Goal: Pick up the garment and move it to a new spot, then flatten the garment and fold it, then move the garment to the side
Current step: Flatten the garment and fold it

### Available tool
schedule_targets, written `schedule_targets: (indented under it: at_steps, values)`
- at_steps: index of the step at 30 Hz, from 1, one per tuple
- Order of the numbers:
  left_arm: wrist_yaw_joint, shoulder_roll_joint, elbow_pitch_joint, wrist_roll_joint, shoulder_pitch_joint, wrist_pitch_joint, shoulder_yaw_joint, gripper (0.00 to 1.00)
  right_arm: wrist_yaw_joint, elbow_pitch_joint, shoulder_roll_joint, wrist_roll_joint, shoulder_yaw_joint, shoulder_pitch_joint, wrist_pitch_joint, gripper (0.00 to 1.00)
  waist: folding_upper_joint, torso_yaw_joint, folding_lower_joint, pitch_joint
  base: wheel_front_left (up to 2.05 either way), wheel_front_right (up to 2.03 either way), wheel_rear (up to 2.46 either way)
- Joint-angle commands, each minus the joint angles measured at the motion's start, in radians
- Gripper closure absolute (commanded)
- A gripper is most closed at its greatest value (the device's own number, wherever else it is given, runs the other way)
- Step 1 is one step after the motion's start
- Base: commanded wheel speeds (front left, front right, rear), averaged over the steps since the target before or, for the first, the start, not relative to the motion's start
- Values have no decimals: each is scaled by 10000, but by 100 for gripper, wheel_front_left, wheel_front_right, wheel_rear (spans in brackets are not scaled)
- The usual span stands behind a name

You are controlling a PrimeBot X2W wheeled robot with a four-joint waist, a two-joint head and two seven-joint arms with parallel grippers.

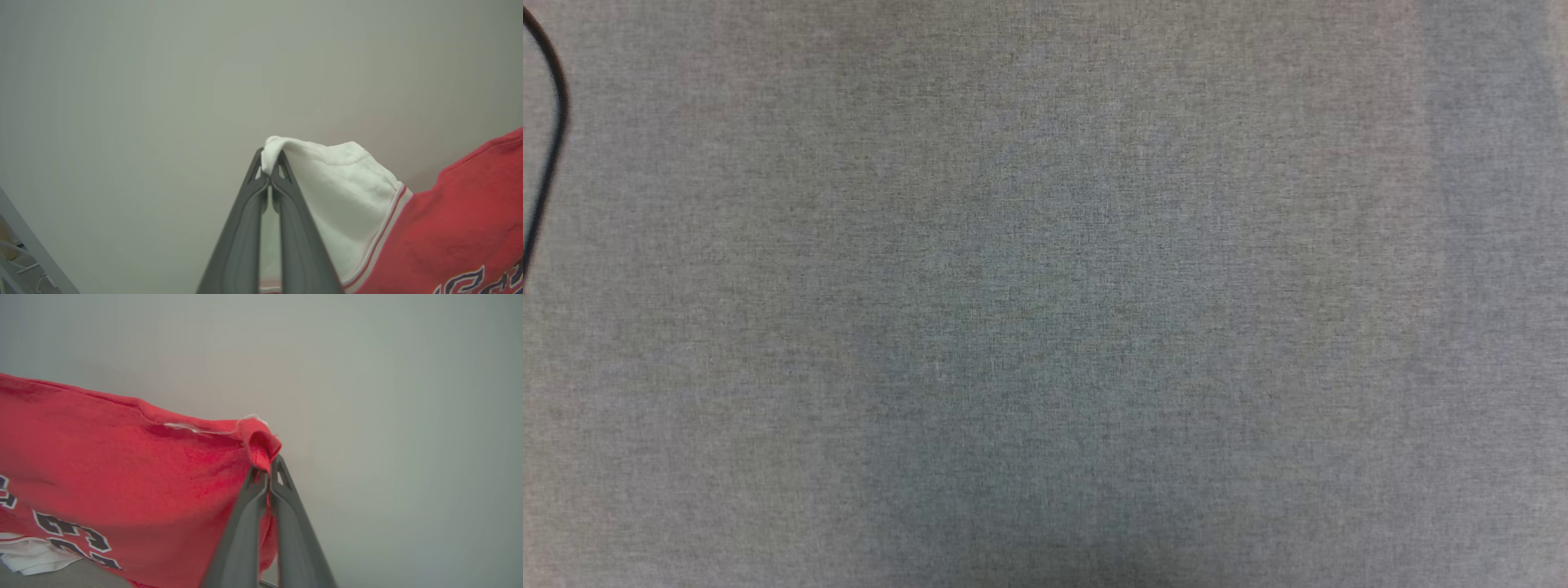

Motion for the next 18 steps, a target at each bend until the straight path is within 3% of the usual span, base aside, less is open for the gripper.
schedule_targets:
  at_steps: [1,9,18]
  values:
    - [-66,70,20,-153,424,-184,-63,100,-9,-5,0,239,140,341,-212,100,-1,-7,-1,-150,0,0,0]
    - [-35,197,-122,-645,2628,-678,-268,100,-9,-439,-200,1258,1248,2218,-826,100,-1,-19,-1,-915,0,0,0]
    - [682,608,-1648,-1409,6681,-1133,-35,100,-9,-1196,-886,2352,2282,4687,-1229,100,-1,187,-1,-2219,0,0,0]
